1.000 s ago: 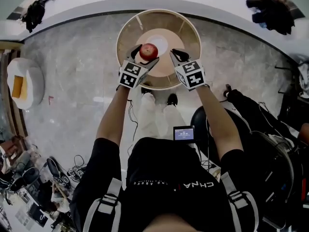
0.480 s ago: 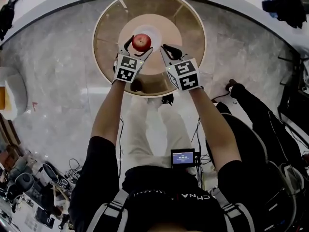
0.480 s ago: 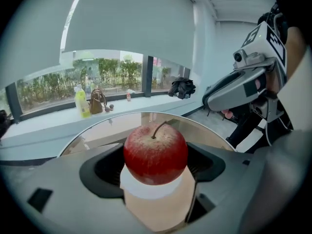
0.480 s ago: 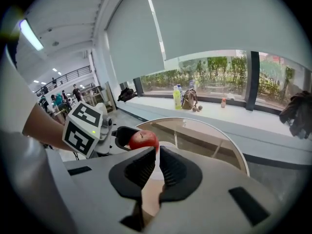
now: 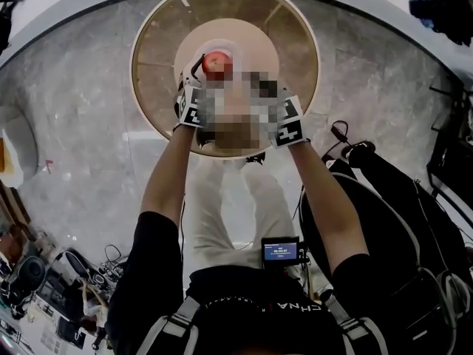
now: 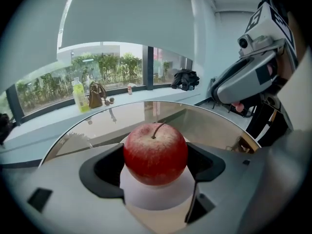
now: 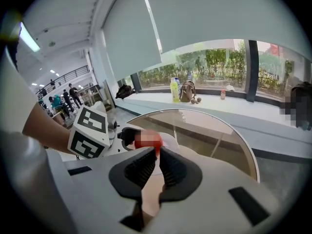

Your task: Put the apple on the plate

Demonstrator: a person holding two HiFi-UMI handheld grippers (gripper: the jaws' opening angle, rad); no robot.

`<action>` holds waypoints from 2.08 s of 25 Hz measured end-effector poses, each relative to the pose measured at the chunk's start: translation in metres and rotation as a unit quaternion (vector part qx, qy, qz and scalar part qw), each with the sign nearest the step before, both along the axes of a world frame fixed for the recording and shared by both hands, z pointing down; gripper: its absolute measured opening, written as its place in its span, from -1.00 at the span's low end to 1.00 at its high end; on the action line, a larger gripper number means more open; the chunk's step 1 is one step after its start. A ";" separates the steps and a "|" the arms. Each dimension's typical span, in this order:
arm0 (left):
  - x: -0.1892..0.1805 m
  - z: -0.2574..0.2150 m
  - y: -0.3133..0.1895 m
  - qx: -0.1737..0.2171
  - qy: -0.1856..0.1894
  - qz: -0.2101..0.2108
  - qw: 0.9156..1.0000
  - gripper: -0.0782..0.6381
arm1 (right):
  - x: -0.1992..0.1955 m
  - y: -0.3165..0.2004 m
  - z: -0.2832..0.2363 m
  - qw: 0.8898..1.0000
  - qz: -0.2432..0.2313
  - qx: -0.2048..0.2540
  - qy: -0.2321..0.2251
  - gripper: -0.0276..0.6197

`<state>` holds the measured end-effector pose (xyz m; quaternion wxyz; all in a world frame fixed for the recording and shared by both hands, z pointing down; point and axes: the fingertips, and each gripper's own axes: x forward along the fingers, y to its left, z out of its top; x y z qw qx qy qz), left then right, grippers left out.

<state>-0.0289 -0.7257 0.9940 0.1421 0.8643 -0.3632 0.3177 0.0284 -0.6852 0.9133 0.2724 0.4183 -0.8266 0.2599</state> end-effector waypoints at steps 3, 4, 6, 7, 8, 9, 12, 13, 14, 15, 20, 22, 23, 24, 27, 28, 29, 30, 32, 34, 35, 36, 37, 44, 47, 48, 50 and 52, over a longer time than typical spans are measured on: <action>0.003 0.005 -0.002 -0.001 0.003 -0.005 1.000 0.30 | 0.003 -0.002 0.006 1.000 0.000 -0.005 -0.004 -0.76; 0.005 0.005 -0.003 0.000 0.005 -0.005 1.000 0.31 | 0.003 -0.003 0.008 1.000 -0.001 -0.007 -0.005 -0.76; 0.008 0.008 -0.002 -0.006 0.009 -0.003 1.000 0.31 | 0.002 -0.003 0.011 1.000 -0.003 -0.010 -0.008 -0.76; 0.008 0.010 0.000 -0.011 0.010 0.000 1.000 0.31 | -0.001 -0.002 0.011 1.000 -0.004 -0.011 -0.011 -0.76; 0.008 0.012 0.002 -0.016 0.010 0.002 1.000 0.30 | -0.003 -0.002 0.011 1.000 -0.006 -0.012 -0.014 -0.76; 0.007 0.013 0.003 -0.018 0.010 0.002 1.000 0.31 | -0.005 -0.002 0.011 1.000 -0.008 -0.013 -0.017 -0.76; 0.006 0.009 0.001 -0.012 0.022 -0.001 1.000 0.31 | -0.008 -0.003 0.010 1.000 -0.014 -0.014 -0.020 -0.76; 0.006 0.007 0.000 -0.009 0.024 -0.003 1.000 0.31 | -0.007 -0.003 0.010 1.000 -0.016 -0.015 -0.020 -0.76; 0.006 0.004 0.000 -0.008 0.024 -0.003 1.000 0.31 | -0.006 -0.003 0.009 1.000 -0.017 -0.017 -0.020 -0.76; 0.006 0.001 0.000 -0.008 0.023 -0.003 1.000 0.31 | -0.005 -0.003 0.008 0.999 -0.017 -0.018 -0.020 -0.76; -0.010 -0.032 0.019 -0.019 0.025 0.000 1.000 0.31 | -0.011 0.002 -0.018 0.999 -0.023 -0.022 -0.011 -0.76; -0.020 -0.063 0.031 -0.016 0.027 -0.005 0.999 0.31 | -0.016 0.006 -0.037 0.999 -0.029 -0.019 -0.006 -0.76; -0.023 -0.080 0.038 -0.016 0.030 -0.006 0.999 0.31 | -0.016 0.009 -0.048 0.999 -0.032 -0.018 -0.003 -0.76; -0.024 -0.097 0.046 -0.017 0.035 -0.008 0.999 0.31 | -0.015 0.012 -0.059 0.999 -0.035 -0.017 -0.001 -0.76; -0.027 -0.160 0.070 -0.021 0.050 -0.014 0.998 0.30 | -0.012 0.024 -0.104 0.999 -0.041 -0.019 0.007 -0.76; -0.030 -0.186 0.079 -0.023 0.053 -0.015 0.998 0.30 | -0.012 0.029 -0.123 0.999 -0.042 -0.021 0.010 -0.76; -0.035 -0.212 0.086 -0.026 0.057 -0.016 0.998 0.30 | -0.013 0.035 -0.143 0.999 -0.043 -0.023 0.014 -0.76; -0.040 -0.238 0.094 -0.029 0.064 -0.018 0.997 0.29 | -0.014 0.041 -0.163 0.999 -0.043 -0.024 0.019 -0.76; -0.053 -0.291 0.100 -0.022 0.075 -0.030 0.997 0.17 | -0.014 0.048 -0.203 0.998 -0.046 -0.019 0.028 -0.76; -0.066 -0.339 0.096 0.007 0.080 -0.052 0.995 -0.23 | -0.010 0.046 -0.240 0.998 -0.047 -0.004 0.036 -0.76; -0.070 -0.358 0.099 0.014 0.081 -0.060 0.995 -0.25 | -0.007 0.049 -0.256 0.998 -0.048 0.001 0.039 -0.76; -0.071 -0.374 0.105 0.015 0.081 -0.064 0.995 -0.34 | -0.003 0.055 -0.272 0.998 -0.048 0.004 0.040 -0.76; -0.071 -0.386 0.115 0.012 0.080 -0.064 0.995 -0.43 | 0.000 0.063 -0.286 0.998 -0.048 0.006 0.042 -0.76; -0.064 -0.432 0.152 -0.005 0.085 -0.043 0.995 -0.73 | -0.014 0.082 -0.357 0.998 -0.036 0.033 0.030 -0.76; -0.054 -0.436 0.169 -0.013 0.096 -0.041 0.994 -0.73 | -0.017 0.100 -0.370 0.997 -0.055 0.038 0.035 -0.76; -0.049 -0.436 0.174 -0.017 0.098 -0.041 0.994 -0.73 | -0.014 0.104 -0.372 0.997 -0.060 0.041 0.035 -0.76; -0.040 -0.438 0.176 -0.019 0.099 -0.038 0.994 -0.73 | -0.007 0.108 -0.375 0.996 -0.060 0.048 0.035 -0.76; -0.035 -0.444 0.177 -0.017 0.105 -0.035 0.994 -0.73 | 0.000 0.113 -0.379 0.996 -0.053 0.056 0.034 -0.76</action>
